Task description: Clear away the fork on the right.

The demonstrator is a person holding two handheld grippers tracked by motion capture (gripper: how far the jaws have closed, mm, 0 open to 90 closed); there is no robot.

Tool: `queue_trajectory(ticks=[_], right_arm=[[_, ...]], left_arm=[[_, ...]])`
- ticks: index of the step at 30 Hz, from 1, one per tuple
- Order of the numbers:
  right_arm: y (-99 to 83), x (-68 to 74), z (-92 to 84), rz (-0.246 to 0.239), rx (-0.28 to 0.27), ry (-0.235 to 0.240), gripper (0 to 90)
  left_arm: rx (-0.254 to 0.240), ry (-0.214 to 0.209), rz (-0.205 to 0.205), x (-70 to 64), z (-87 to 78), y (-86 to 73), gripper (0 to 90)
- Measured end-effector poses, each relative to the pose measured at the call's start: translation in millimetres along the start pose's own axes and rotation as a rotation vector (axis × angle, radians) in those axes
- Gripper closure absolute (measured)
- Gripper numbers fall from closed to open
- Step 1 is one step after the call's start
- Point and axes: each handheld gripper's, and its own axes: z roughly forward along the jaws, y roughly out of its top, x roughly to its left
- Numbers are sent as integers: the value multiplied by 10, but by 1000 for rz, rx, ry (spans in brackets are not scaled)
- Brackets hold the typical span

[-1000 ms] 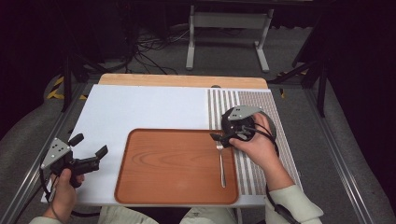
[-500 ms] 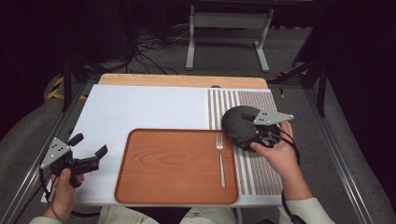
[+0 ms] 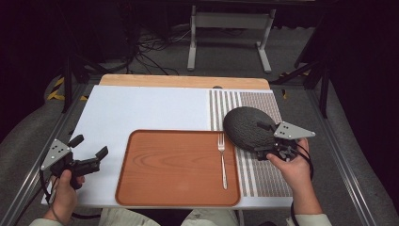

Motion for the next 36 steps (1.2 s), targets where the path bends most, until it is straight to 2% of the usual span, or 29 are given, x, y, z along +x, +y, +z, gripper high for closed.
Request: queue_trajectory(ticks=[10,16,25,29,36], right_arm=[[-285,-35,-72,33,-25,-20,120],[-443,-34,-98,55,-58,-35,118],[-606,-15,-144,79,-61,-41,118],[-694,7,-179,90,-31,-51,118],[-769,4,-218,116,-17,-58,118]], left_arm=[[1,3,-2,4,3,-4,2],[-2,4,-1,5,3,-5,2],[-1,2,2,13,13,-18,2],[-12,-9,2,32,7,-29,2],[-18,-13,-9,60,1,-40,2]])
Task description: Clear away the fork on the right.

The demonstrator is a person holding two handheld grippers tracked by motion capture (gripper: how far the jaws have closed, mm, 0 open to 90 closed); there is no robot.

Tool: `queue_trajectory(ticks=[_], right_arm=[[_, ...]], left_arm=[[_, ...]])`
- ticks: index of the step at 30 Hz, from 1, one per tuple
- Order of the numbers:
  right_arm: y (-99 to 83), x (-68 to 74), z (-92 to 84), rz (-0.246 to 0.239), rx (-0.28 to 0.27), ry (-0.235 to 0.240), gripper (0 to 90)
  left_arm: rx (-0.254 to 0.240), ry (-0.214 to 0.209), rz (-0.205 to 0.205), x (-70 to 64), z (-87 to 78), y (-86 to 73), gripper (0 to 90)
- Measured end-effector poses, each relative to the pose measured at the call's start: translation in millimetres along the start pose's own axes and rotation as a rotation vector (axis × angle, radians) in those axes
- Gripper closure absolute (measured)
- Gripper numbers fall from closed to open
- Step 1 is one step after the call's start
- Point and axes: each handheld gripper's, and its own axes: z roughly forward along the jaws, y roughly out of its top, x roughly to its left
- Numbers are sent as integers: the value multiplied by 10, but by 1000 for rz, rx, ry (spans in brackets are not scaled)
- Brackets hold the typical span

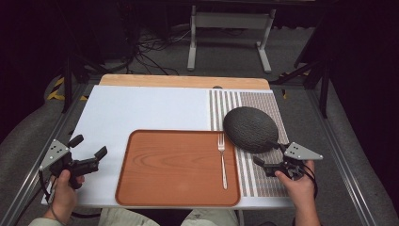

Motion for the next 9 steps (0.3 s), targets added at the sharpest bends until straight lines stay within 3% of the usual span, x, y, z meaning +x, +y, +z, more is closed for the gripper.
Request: queue_trajectory(ticks=[9], right_arm=[[7,-5,0,9,-14,-5,118]], left_arm=[[8,17,-8,-2,9,-1,2]])
